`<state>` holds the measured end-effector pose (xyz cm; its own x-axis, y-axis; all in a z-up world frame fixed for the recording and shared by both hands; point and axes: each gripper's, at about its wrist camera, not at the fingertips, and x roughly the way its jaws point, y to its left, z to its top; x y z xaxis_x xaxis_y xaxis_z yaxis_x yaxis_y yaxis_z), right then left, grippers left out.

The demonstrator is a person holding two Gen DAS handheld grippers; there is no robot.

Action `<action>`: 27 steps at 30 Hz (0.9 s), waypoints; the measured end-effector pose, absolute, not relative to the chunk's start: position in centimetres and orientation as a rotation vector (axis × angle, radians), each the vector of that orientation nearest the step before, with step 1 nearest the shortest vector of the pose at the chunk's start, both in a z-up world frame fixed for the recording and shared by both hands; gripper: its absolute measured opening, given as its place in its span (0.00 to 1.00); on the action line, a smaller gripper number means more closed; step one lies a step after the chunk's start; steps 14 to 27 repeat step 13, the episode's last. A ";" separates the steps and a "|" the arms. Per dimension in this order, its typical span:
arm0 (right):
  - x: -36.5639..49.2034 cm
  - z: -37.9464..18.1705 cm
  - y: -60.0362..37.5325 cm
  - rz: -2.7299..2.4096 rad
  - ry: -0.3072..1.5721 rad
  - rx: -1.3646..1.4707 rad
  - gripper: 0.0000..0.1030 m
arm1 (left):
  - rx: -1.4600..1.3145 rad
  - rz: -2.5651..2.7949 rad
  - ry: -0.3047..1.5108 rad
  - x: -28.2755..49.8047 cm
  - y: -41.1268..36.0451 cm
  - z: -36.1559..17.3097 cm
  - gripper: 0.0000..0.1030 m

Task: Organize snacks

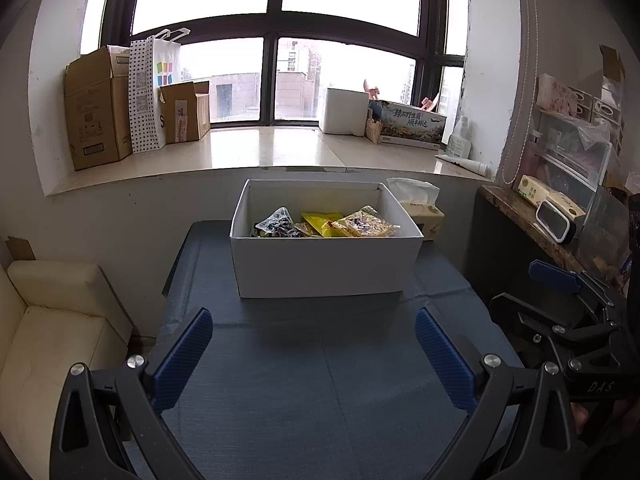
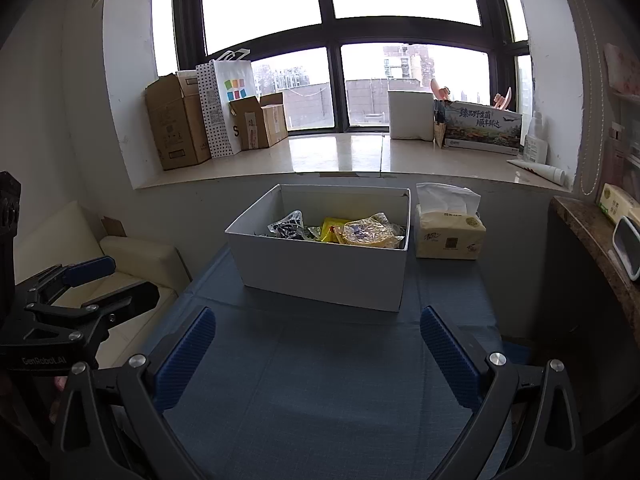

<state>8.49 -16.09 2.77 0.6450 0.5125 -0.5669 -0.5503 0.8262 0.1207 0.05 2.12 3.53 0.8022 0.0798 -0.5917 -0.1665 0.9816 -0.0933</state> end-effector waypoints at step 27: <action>8.3 2.8 -16.2 0.600 0.629 -0.063 1.00 | -0.149 0.113 0.612 -0.1 2.1 3.6 1.00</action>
